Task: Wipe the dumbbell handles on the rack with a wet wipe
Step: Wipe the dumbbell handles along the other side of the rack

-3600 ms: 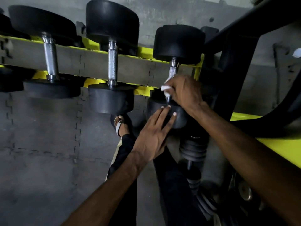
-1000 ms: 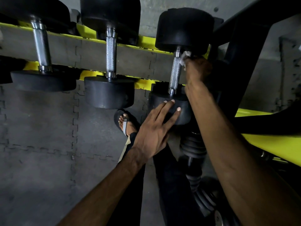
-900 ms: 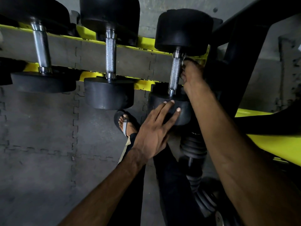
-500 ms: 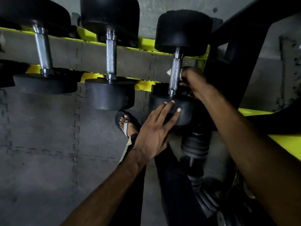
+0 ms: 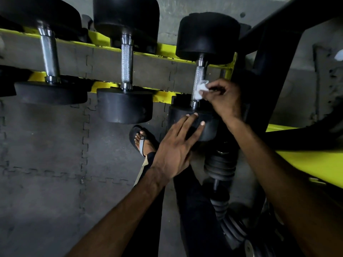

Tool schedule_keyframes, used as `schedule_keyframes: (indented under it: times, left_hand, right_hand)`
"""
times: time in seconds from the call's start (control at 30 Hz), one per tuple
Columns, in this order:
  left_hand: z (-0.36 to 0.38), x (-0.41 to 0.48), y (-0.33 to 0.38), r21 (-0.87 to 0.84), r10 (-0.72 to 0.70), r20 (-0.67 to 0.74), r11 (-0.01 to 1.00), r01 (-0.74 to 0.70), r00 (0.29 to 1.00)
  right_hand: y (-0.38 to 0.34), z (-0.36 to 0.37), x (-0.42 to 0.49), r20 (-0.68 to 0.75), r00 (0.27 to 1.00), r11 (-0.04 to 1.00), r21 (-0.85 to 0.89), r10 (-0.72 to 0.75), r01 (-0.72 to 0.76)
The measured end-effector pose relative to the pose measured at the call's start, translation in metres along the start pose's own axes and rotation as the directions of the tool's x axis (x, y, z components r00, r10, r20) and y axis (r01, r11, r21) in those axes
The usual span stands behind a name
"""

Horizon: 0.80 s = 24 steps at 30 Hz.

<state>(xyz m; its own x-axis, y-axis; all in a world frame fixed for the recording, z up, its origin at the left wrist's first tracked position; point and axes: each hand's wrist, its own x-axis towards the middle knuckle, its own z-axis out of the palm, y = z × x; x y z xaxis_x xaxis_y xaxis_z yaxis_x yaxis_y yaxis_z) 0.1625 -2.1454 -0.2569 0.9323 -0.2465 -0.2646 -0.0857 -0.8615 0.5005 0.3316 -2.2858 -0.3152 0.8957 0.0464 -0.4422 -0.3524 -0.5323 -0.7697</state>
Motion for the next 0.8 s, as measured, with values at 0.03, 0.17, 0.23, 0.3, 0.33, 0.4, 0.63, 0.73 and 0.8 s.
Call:
schedule_keyframes:
  times: [0.03, 0.17, 0.23, 0.3, 0.33, 0.4, 0.63, 0.73, 0.8]
  left_hand:
    - [0.001, 0.000, 0.000, -0.004, 0.001, -0.001, 1.000, -0.001, 1.000]
    - [0.002, 0.000, -0.001, -0.016, 0.001, -0.007, 1.000, -0.001, 1.000]
    - [0.002, 0.000, 0.000, -0.016, 0.002, -0.006, 1.000, -0.002, 1.000]
    - [0.004, 0.001, 0.000, -0.009, 0.001, -0.008, 1.000, -0.001, 1.000]
    - [0.004, 0.001, 0.000, -0.003, -0.003, -0.005, 1.000, 0.003, 1.000]
    - [0.004, 0.000, 0.001, -0.002, -0.011, 0.002, 1.000, 0.011, 1.000]
    - [0.001, 0.000, 0.000, -0.004, 0.000, 0.000, 1.000, 0.000, 1.000]
    - [0.001, -0.001, 0.000, -0.001, 0.001, -0.006, 1.000, -0.001, 1.000]
    - [0.002, -0.001, 0.001, -0.003, -0.003, -0.012, 1.000, 0.003, 1.000]
  right_hand:
    - [0.004, -0.003, -0.007, 0.035, 0.996, 0.992, -0.095, -0.084, 0.087]
    - [-0.005, -0.019, -0.014, 0.198, 0.932, 0.841, -0.406, -0.303, 0.359]
    - [-0.016, -0.025, -0.009, 0.299, 0.896, 0.756, -0.486, -0.328, 0.439]
    - [-0.022, -0.030, -0.003, 0.369, 0.854, 0.699, -0.496, -0.367, 0.515]
    - [-0.025, -0.031, 0.000, 0.355, 0.856, 0.711, -0.481, -0.377, 0.513]
    - [-0.029, -0.030, 0.004, 0.243, 0.899, 0.792, -0.427, -0.365, 0.437]
    - [-0.038, -0.018, 0.005, 0.521, 0.765, 0.610, -0.481, -0.378, 0.629]
    - [-0.045, -0.024, 0.012, 0.592, 0.720, 0.571, -0.470, -0.362, 0.673]
    - [-0.052, -0.028, 0.024, 0.477, 0.794, 0.697, -0.419, -0.376, 0.582]
